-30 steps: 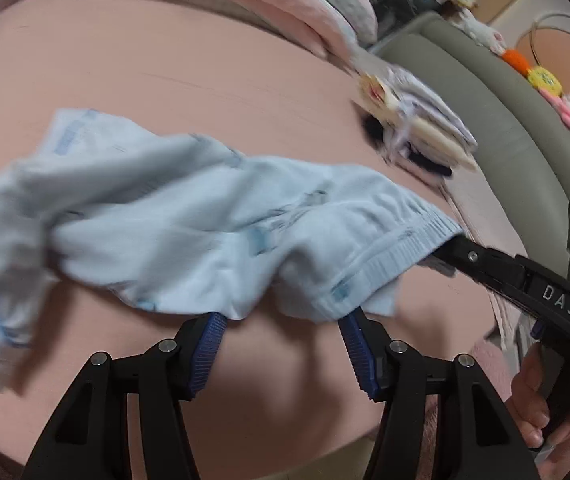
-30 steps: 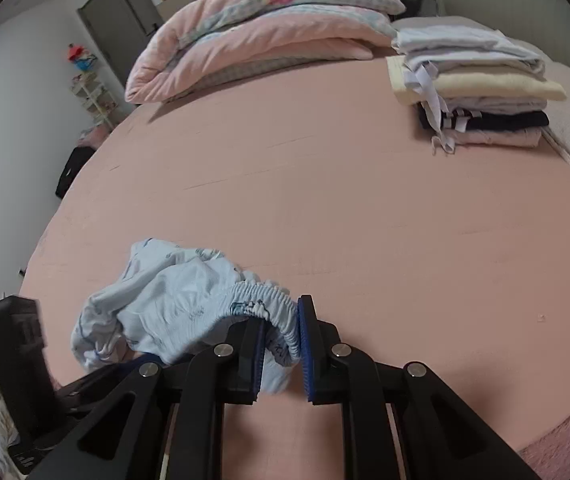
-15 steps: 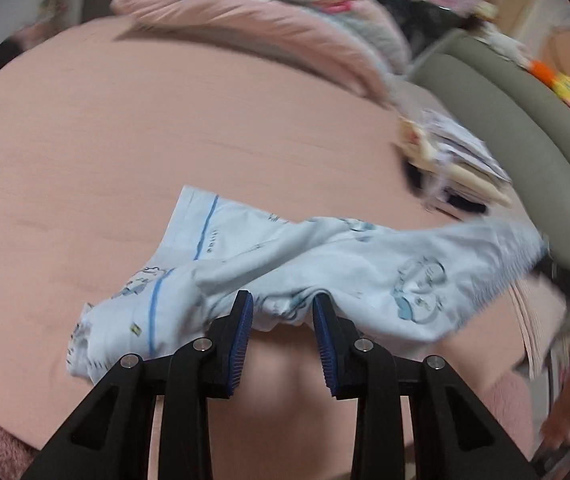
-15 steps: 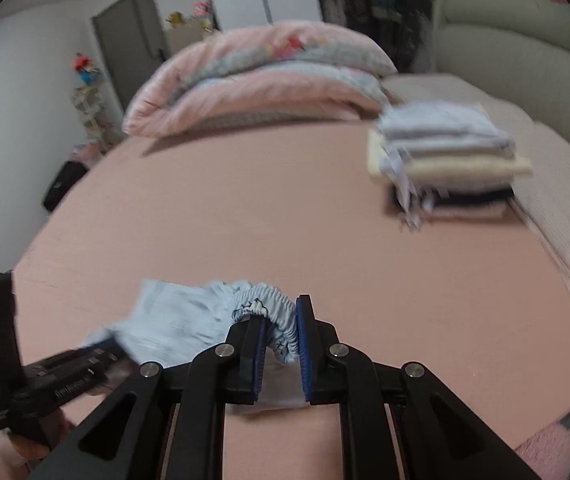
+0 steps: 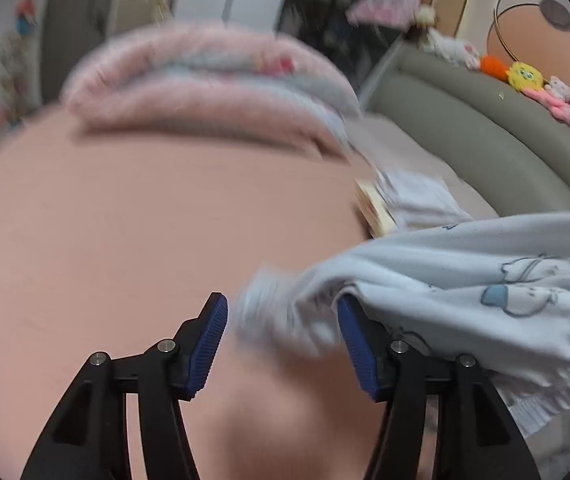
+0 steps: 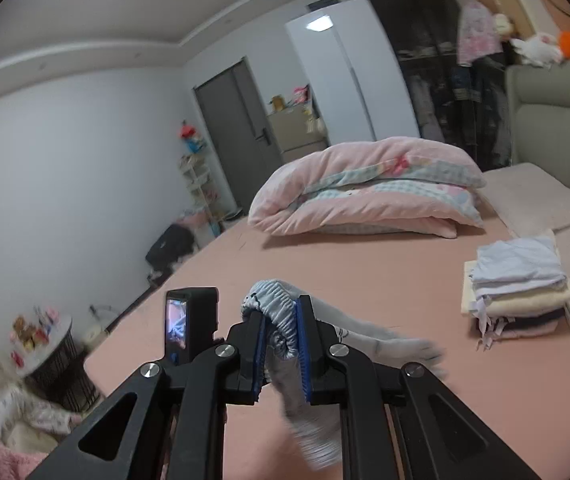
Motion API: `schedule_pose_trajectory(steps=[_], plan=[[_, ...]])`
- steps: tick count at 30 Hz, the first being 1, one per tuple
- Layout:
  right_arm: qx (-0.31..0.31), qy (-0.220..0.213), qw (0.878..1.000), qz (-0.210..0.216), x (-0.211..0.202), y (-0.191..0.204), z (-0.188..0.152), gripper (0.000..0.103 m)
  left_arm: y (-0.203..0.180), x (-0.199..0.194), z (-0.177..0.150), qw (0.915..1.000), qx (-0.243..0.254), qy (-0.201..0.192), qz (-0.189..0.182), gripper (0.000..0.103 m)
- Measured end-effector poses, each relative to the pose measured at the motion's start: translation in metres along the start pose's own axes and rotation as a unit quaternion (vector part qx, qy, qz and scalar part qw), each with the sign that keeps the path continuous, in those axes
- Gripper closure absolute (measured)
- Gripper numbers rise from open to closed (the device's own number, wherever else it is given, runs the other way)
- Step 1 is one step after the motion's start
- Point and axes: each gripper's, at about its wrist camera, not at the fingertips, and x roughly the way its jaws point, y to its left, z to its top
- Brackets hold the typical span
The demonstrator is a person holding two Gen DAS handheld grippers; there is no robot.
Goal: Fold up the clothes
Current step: 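Lift the garment by the waistband with both grippers, shaking it out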
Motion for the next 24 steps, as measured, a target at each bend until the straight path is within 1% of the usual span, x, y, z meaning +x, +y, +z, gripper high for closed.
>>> schedule_pose_trajectory(steps=[1,2,3,4,6,8,9,11,13,15,17,19,20,21,22,23,24], plan=[[0.002,0.012,1.000,-0.027,0.006,-0.007,-0.008,0.091,0.005,0.002,-0.017,0.9998,-0.010,0.010,-0.012,0.048],[0.007,0.034,0.998,-0.055,0.015,-0.017,-0.019,0.091,0.008,0.005,-0.035,0.9995,-0.018,0.018,-0.016,0.048],[0.018,0.058,0.995,-0.073,0.024,-0.029,-0.030,0.091,0.012,0.007,-0.053,0.9991,-0.027,0.025,-0.018,0.048],[0.033,0.082,0.993,-0.080,0.032,-0.040,-0.042,0.091,0.015,0.009,-0.071,0.9978,-0.047,0.037,-0.030,0.048],[0.062,0.122,0.987,-0.088,0.045,-0.059,-0.068,0.091,0.018,0.013,-0.102,0.9924,-0.085,0.060,-0.064,0.048],[0.077,0.141,0.983,-0.093,0.050,-0.067,-0.085,0.091,0.011,0.018,-0.124,0.9861,-0.107,0.079,-0.100,0.048],[0.081,0.144,0.982,-0.093,0.050,-0.069,-0.088,0.091,0.004,0.019,-0.133,0.9848,-0.104,0.087,-0.109,0.048],[0.087,0.143,0.982,-0.091,0.048,-0.071,-0.090,0.091,-0.017,0.026,-0.144,0.9861,-0.071,0.104,-0.108,0.048],[0.080,0.133,0.983,-0.094,0.045,-0.071,-0.085,0.091,-0.038,0.038,-0.150,0.9859,-0.042,0.122,-0.106,0.048],[0.072,0.125,0.985,-0.094,0.042,-0.071,-0.083,0.091,-0.047,0.048,-0.150,0.9867,-0.037,0.123,-0.099,0.048],[0.071,0.120,0.986,-0.093,0.037,-0.073,-0.082,0.091,-0.051,0.062,-0.149,0.9896,-0.032,0.127,-0.059,0.049],[0.073,0.121,0.986,-0.094,0.031,-0.076,-0.082,0.091,-0.047,0.074,-0.151,0.9888,-0.047,0.137,-0.038,0.061],[0.074,0.121,0.985,-0.099,0.029,-0.078,-0.083,0.091,-0.042,0.076,-0.153,0.9874,-0.066,0.138,-0.039,0.066],[0.074,0.121,0.984,-0.106,0.028,-0.080,-0.085,0.091,-0.036,0.076,-0.155,0.9855,-0.089,0.138,-0.043,0.067],[0.076,0.121,0.983,-0.113,0.026,-0.084,-0.086,0.091,-0.032,0.072,-0.155,0.9852,-0.103,0.130,-0.045,0.068],[0.080,0.121,0.982,-0.121,0.023,-0.087,-0.087,0.091,-0.028,0.067,-0.156,0.9857,-0.113,0.117,-0.045,0.068],[0.084,0.120,0.981,-0.130,0.020,-0.092,-0.089,0.091,-0.024,0.060,-0.154,0.9853,-0.125,0.104,-0.054,0.068]])
